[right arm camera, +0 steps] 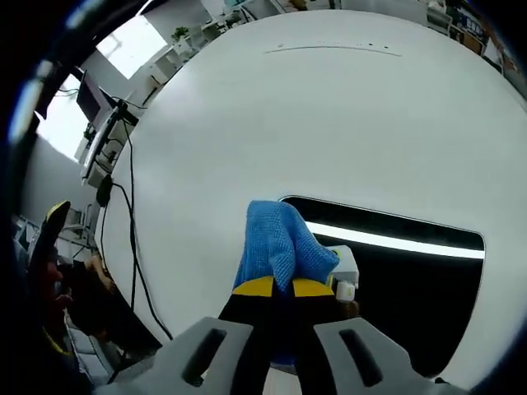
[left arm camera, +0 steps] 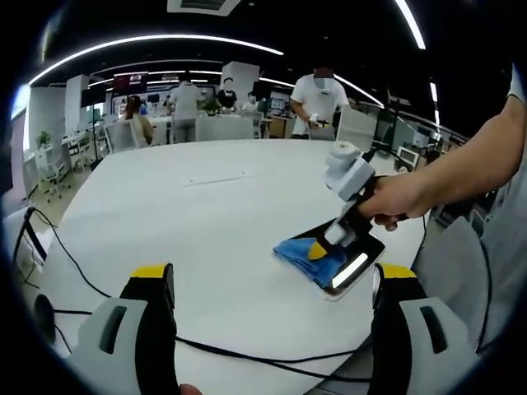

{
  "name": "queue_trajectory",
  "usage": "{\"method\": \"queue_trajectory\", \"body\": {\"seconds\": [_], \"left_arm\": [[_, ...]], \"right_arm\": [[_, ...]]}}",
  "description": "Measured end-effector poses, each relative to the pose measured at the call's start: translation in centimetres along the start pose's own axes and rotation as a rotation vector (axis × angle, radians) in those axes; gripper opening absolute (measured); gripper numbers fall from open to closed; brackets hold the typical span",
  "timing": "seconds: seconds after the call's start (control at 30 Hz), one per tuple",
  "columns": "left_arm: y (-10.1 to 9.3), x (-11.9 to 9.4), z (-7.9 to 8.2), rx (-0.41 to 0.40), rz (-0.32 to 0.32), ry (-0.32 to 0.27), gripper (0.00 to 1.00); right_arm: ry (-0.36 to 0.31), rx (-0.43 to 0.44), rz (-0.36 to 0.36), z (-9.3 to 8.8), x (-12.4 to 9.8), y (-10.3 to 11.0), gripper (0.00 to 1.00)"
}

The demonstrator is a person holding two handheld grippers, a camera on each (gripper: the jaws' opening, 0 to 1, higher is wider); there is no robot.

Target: Wipe the mirror surface with the cleaning cloth until all visible marks leave the cleaned area.

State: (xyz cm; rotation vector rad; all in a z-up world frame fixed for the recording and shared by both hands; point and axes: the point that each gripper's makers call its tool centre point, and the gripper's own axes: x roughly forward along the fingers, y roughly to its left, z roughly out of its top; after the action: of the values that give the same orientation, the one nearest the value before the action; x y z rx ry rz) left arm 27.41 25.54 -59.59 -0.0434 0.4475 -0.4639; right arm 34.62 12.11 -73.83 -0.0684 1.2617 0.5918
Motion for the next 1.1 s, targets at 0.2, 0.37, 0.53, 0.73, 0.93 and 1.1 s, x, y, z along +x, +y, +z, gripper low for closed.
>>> {"method": "queue_trajectory", "body": {"seconds": [0.2, 0.37, 0.53, 0.73, 0.93, 1.1], "left_arm": [[-0.1, -0.1, 0.1, -0.001, -0.004, -0.004, 0.99], [-0.3, -0.1, 0.0, 0.004, -0.006, 0.001, 0.99], [-0.2, -0.3, -0.1, 0.010, -0.008, 0.007, 0.99], [0.3, -0.5, 0.0, 0.009, 0.003, 0.006, 0.99], [0.3, -0.4, 0.0, 0.009, 0.004, 0.004, 0.99], [0.1, -0.3, -0.2, 0.005, 0.002, 0.005, 0.99]], "right_arm": [[0.015, -0.004, 0.006, -0.4, 0.1, 0.1, 0.00], [0.017, 0.004, 0.015, -0.7, 0.0, 0.2, 0.00], [0.019, -0.024, 0.013, -0.8, -0.1, 0.3, 0.00], [0.025, -0.036, 0.025, -0.8, -0.2, 0.2, 0.00], [0.029, -0.035, 0.023, -0.9, -0.3, -0.1, 0.00], [0.027, -0.025, 0.024, -1.1, -0.6, -0.7, 0.00]]}}
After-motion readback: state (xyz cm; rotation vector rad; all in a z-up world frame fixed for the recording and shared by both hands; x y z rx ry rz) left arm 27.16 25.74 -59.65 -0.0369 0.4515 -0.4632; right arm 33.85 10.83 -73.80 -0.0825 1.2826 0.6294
